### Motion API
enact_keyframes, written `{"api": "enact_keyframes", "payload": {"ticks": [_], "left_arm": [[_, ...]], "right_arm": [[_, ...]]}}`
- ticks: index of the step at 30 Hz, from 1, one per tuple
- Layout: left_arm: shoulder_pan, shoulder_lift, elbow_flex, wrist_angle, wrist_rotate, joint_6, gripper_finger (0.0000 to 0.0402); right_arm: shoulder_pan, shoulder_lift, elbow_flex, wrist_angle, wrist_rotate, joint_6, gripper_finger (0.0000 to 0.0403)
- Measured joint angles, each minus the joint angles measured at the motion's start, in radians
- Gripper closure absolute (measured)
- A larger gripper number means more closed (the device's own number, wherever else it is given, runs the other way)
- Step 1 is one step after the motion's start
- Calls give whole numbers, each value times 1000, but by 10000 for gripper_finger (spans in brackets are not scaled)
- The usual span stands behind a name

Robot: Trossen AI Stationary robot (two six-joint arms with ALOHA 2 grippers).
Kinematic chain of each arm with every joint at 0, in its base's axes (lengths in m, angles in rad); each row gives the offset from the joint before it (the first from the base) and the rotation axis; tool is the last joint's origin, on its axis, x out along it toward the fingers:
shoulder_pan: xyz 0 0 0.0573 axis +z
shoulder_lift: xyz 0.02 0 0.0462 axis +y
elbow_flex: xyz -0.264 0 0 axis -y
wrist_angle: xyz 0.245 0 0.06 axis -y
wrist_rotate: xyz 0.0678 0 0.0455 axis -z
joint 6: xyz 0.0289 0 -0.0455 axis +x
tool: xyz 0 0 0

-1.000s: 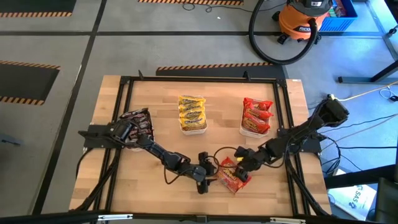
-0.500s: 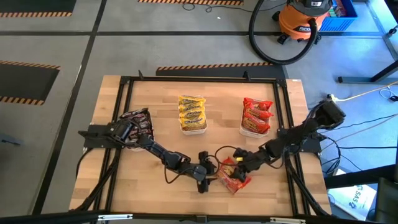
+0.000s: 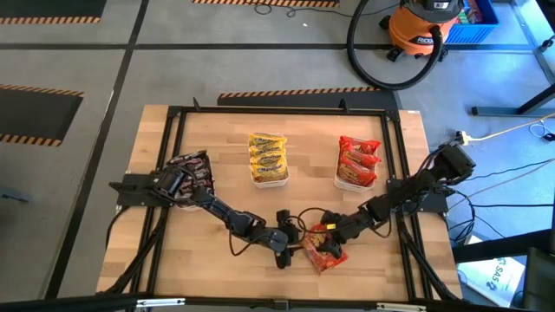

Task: Sort Maruchan noodles
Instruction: Put the orange noodle pack into the right white bin

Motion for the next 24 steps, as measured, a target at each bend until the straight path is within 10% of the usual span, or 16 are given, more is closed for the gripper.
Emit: {"api": "enact_keyframes", "payload": {"ticks": [8,14,24], "left_arm": [[-17,-117,0,-211,95,11,154],[-48,-190,1,-352,172,77,154],[-73,-179,0,-352,150,97,154]], "right_arm": [[0,-27,16,-4,-104,-68,325],[0,-183,60,-204,-99,-124,339],[-8,-474,392,-1143,377,-288,334]]}}
